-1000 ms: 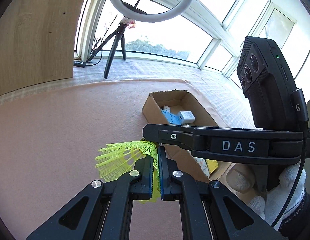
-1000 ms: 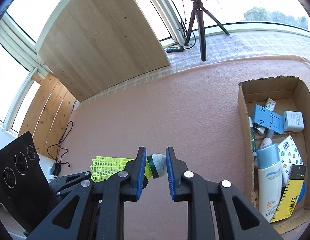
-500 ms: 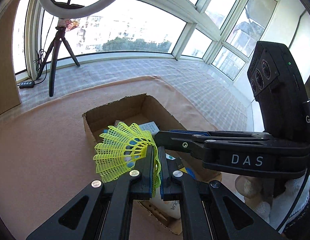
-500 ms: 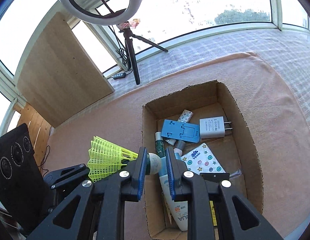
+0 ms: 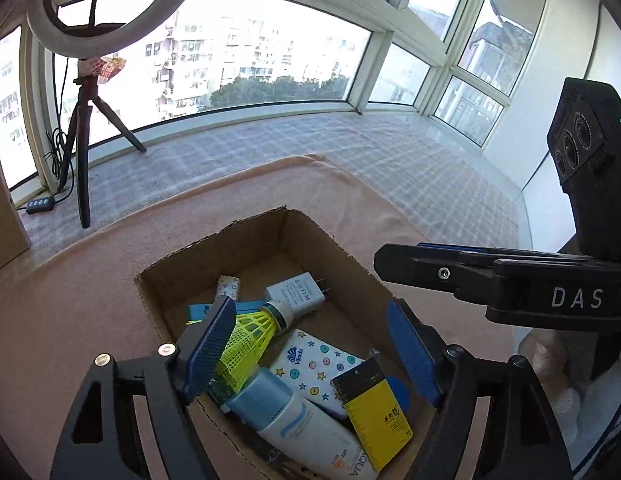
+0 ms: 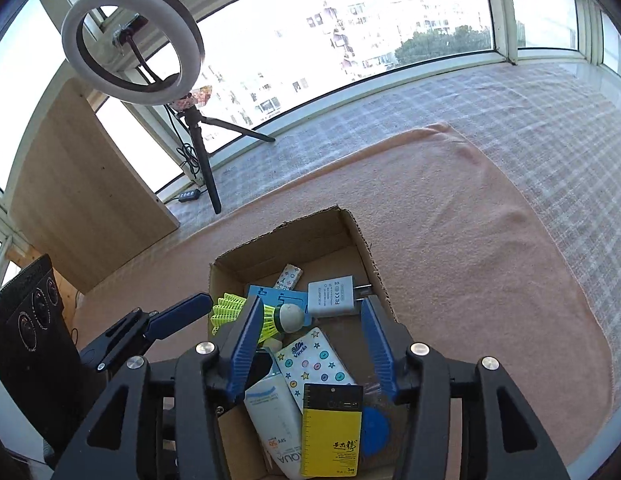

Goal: Organize objects

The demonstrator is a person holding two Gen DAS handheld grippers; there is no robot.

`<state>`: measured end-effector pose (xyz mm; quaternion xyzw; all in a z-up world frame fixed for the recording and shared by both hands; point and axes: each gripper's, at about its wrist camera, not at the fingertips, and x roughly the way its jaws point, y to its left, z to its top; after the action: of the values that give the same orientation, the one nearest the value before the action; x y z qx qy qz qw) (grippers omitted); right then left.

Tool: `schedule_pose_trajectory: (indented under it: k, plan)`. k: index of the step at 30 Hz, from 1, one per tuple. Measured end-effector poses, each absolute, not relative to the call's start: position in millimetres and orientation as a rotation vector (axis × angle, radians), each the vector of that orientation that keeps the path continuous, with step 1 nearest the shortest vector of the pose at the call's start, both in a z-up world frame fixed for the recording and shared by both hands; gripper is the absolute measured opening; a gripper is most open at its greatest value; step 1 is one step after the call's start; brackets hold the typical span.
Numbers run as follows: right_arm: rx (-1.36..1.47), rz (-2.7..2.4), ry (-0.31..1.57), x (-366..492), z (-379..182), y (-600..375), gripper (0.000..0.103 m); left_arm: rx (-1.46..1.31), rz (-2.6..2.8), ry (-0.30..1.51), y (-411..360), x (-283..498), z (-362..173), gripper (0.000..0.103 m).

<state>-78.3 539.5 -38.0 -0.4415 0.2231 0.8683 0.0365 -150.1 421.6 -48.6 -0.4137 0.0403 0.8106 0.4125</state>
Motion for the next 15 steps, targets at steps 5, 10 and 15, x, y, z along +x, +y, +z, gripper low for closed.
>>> schedule_pose_trajectory:
  k: [5,10,15]
  plan:
    - [-1.369,2.666,0.678,-75,-40,539,0.047,-1.065,2.049,0.114,415,-151,-53,0.081]
    - [-1.383,2.683,0.680,-70,-40,528,0.047,-1.098,2.067,0.121,398,-145,-53,0.081]
    - [-1.386,2.713,0.631,-62,-37,508,0.047,-1.125,2.112,0.134,369,-136,-50,0.081]
